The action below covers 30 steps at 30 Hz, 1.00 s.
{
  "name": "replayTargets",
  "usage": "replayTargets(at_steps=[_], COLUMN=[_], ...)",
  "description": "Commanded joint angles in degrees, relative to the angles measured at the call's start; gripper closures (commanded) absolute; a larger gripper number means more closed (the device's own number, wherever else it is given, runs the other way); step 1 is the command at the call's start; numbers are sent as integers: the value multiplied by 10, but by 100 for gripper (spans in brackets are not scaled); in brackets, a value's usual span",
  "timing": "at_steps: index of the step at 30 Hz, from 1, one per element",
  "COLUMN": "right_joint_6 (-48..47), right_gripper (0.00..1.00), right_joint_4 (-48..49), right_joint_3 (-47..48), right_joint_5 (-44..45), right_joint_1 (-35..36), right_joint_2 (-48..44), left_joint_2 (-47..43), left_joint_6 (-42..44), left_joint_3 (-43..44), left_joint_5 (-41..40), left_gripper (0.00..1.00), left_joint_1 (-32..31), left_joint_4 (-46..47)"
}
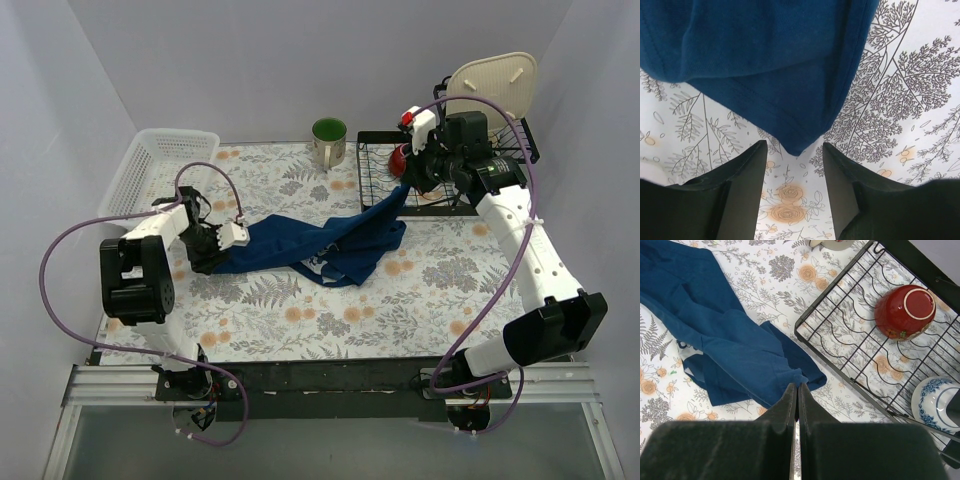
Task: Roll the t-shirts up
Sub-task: Flatten out the T-shirt at the center of the board.
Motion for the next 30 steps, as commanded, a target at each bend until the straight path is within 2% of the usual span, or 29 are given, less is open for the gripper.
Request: replayTargets(at_steps=[1,5,8,12,13,15,19,20,24,26,29,30], right_joint_6=[0,0,0,7,6,7,5,-2,-24,-29,-36,-43], right_gripper=[99,99,99,99,99,99,99,99,99,99,99,99], right_joint_4=[13,13,18,28,31,39,42,40,39,39,50,56], right_joint_3=[18,24,25,24,23,24,76,90,163,201,234,241], right_joint_5=[5,3,3,10,11,15,12,8,-3,3,26,33], right_joint_1=[-4,-8,-12,-19,-21,-27,-37,-38,-38,-39,-38,-38], right_joint_2=[-4,4,6,10,10,16,37,45,47,43,29,26], left_joint_2=[4,15,25,17,7,-8,-32,-32,-32,-68,-121,-136], left_joint_6=[10,-5,-18,-28,-35,-52,-135,-170,-251,-284,-326,-364], left_joint_3=[10,-3,-7,-12,-7,4,101,173,359,409,432,434], left_joint_5=[0,-6,-21,-50,-51,-51,-23,-11,82,101,122,121], left_gripper=[53,58,67,81,90,100,100,100,100,100,100,100], left_joint_1=[-9,-20,-26,-24,-21,-10,26,48,105,131,149,153], left_joint_4=[7,17,14,-1,-16,-32,-118,-141,-250,-253,-247,-240])
